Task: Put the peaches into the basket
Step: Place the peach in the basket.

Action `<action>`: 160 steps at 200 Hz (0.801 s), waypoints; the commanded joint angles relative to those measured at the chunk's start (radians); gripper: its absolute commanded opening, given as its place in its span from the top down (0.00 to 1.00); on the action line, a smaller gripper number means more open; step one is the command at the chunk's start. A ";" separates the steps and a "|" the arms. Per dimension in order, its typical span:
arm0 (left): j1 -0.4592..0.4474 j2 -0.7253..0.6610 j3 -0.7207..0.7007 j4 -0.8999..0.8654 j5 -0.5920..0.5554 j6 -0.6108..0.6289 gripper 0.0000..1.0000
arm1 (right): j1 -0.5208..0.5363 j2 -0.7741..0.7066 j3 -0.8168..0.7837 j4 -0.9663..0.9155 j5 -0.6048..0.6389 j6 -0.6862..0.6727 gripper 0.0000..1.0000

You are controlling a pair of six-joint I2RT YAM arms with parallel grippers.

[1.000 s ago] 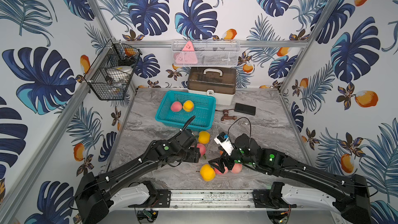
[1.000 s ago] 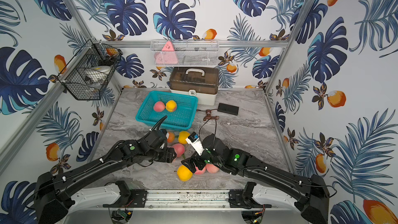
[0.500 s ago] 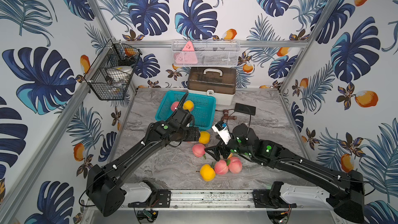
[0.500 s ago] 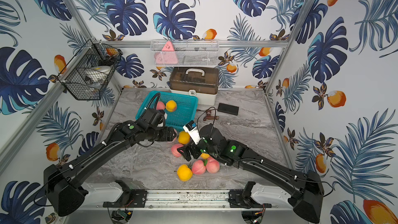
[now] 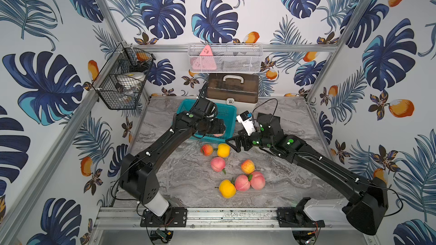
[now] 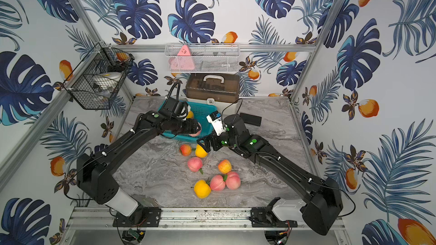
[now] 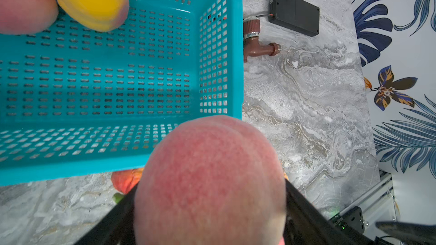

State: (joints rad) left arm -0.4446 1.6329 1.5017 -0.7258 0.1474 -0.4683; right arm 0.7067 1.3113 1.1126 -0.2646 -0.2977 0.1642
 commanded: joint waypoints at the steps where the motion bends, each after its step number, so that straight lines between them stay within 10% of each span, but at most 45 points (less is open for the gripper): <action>1: 0.004 0.054 0.049 0.018 -0.049 0.035 0.23 | -0.027 0.024 0.018 -0.004 -0.031 -0.008 0.00; 160: 0.003 0.509 0.492 -0.057 -0.254 0.213 0.22 | -0.162 0.061 0.079 -0.107 -0.046 -0.053 0.00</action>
State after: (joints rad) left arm -0.4435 2.1067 1.9648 -0.7704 -0.0818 -0.2890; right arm 0.5510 1.3701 1.1763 -0.3508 -0.3332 0.1299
